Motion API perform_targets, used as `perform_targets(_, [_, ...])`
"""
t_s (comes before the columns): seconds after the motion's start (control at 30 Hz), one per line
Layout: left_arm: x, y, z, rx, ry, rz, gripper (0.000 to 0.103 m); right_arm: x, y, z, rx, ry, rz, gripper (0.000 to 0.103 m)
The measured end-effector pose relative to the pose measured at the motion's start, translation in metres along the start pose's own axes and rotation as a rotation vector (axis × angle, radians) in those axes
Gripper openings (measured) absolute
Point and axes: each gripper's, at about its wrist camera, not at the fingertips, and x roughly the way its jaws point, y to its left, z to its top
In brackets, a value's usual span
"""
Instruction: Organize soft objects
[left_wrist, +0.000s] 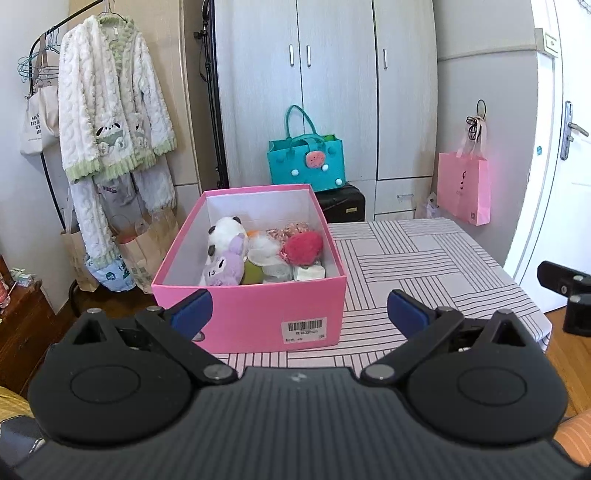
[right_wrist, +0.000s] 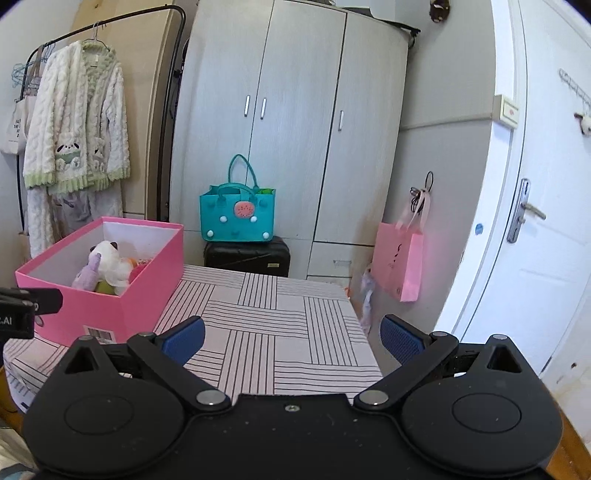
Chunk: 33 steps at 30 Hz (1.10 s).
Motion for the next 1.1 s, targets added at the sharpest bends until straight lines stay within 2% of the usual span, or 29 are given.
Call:
perform_targets(0.2, [-0.002,-0.001,-0.002,0.013,-0.029,0.006,0.102,-0.002,0.001,-0.001,-0.004,-0.016,0.021,0.103])
perform_targets(0.5, [-0.007,-0.002,-0.003,0.03,-0.046,-0.008,0.102,0.003,-0.004,-0.002,0.048,0.01,0.045,0.103])
perform_targets(0.6, [-0.008,-0.005,-0.004,0.043,-0.063,0.022,0.103,0.004,-0.004,-0.003,0.058,0.016,0.051,0.103])
perform_targets(0.77, [-0.007,-0.003,-0.004,0.027,-0.045,-0.008,0.103,0.005,-0.005,-0.004,0.064,0.021,0.051,0.103])
perform_targets(1.1, [-0.006,-0.002,-0.005,0.018,-0.04,-0.011,0.103,0.008,-0.005,-0.002,0.067,0.027,0.055,0.103])
